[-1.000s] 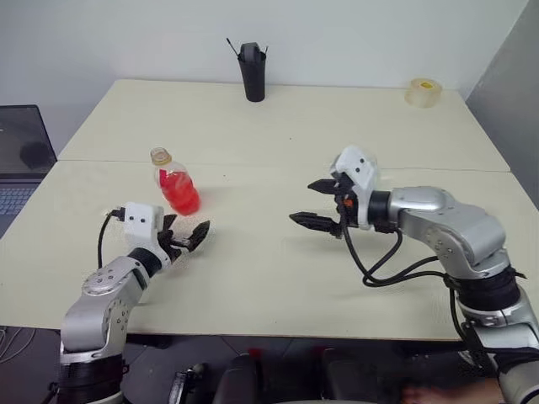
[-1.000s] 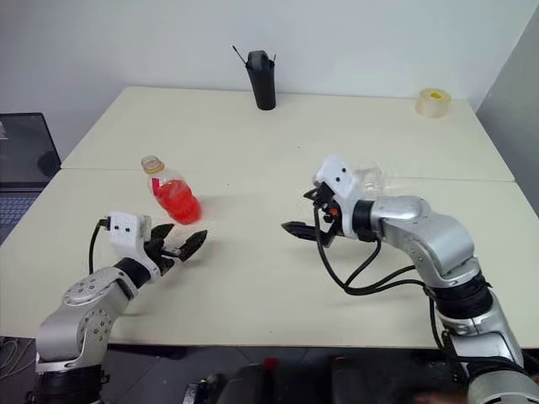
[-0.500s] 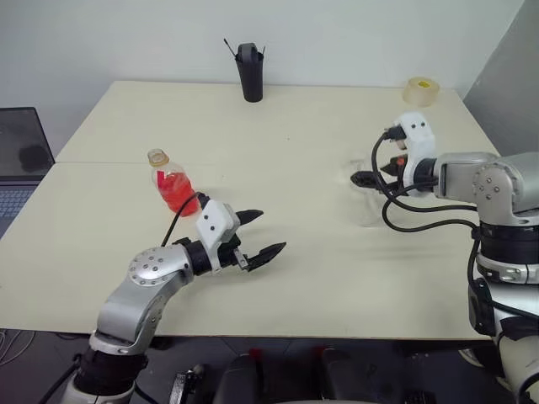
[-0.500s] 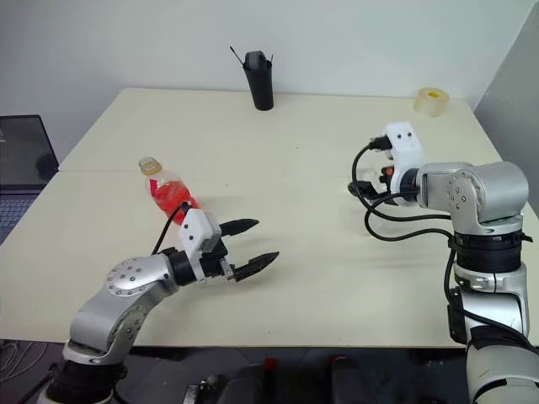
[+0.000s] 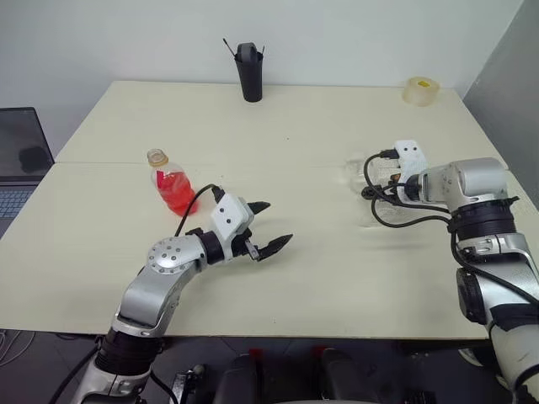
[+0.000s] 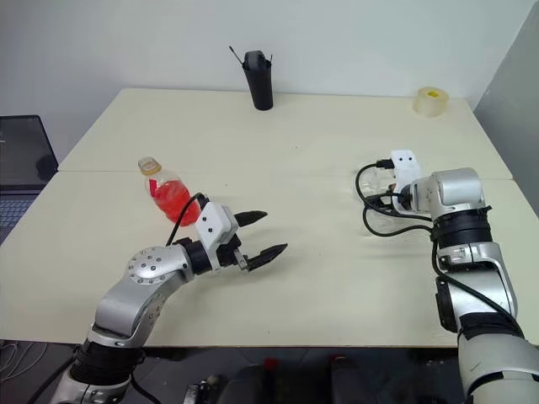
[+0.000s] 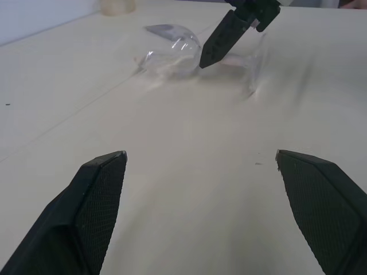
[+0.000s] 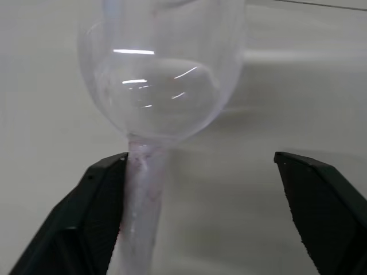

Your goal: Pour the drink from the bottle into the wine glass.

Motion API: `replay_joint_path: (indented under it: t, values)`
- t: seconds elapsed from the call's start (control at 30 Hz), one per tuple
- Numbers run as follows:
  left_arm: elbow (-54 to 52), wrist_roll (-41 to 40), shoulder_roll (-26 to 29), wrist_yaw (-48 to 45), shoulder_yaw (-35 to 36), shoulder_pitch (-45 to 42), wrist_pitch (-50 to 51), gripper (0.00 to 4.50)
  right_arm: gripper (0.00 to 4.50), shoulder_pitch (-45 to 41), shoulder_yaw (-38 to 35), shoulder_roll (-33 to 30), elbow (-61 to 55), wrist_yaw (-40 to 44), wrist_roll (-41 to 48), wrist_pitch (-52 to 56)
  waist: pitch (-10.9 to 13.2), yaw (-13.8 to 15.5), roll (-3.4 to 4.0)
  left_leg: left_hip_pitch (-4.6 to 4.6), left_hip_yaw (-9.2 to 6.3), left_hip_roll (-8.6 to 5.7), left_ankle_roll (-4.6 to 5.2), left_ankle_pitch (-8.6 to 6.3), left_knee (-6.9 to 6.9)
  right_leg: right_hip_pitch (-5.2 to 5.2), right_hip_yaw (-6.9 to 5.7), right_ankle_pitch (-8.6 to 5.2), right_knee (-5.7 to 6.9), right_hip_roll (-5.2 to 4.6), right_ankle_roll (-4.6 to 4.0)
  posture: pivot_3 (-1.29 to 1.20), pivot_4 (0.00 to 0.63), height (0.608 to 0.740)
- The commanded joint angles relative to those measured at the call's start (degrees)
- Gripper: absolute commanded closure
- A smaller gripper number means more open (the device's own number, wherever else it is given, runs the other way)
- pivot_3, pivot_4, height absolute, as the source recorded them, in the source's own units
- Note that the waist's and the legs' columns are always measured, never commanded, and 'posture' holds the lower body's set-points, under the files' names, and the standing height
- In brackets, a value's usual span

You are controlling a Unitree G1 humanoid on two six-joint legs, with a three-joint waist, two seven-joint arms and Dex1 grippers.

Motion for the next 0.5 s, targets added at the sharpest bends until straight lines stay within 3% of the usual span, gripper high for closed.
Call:
replay_joint_path:
  t: [0.03,0.27,0.43,0.5]
  values:
    - [-2.0,0.3,-0.4,0.7,0.2,0.4,-1.2,0.00,1.58,-3.2,0.1,0.1,1.9,1.4,-1.7,-2.3,0.0,0.0,0.02,0.00,0.00,0.00,0.00,0.00,0.00,0.00,0.00,0.00,0.00,0.00,0.00,0.00,0.150,0.740]
    - [-1.3,1.0,-1.3,1.2,-0.2,0.9,-2.0,0.00,4.06,-6.4,4.6,-0.8,4.5,7.5,-4.9,-2.5,0.0,0.0,0.06,0.00,-0.01,0.00,0.00,0.00,0.00,-0.01,-0.01,0.00,0.00,0.00,0.00,0.00,0.150,0.740]
    - [0.0,1.6,-1.8,1.2,0.2,0.3,-2.7,0.00,4.19,-6.0,7.0,-2.4,2.3,11.6,-6.4,-2.5,0.0,0.1,0.06,0.00,-0.01,-0.01,0.00,0.00,0.00,-0.01,-0.01,0.00,0.00,0.00,0.00,0.00,0.150,0.740]
    - [0.3,1.7,-1.7,1.6,0.9,-0.3,-2.6,0.00,4.19,-5.6,4.8,-2.0,-3.1,11.9,-5.0,-3.1,0.1,0.0,0.10,0.00,-0.01,-0.01,0.00,0.00,0.00,-0.01,-0.01,0.00,0.00,-0.01,0.00,0.00,0.150,0.740]
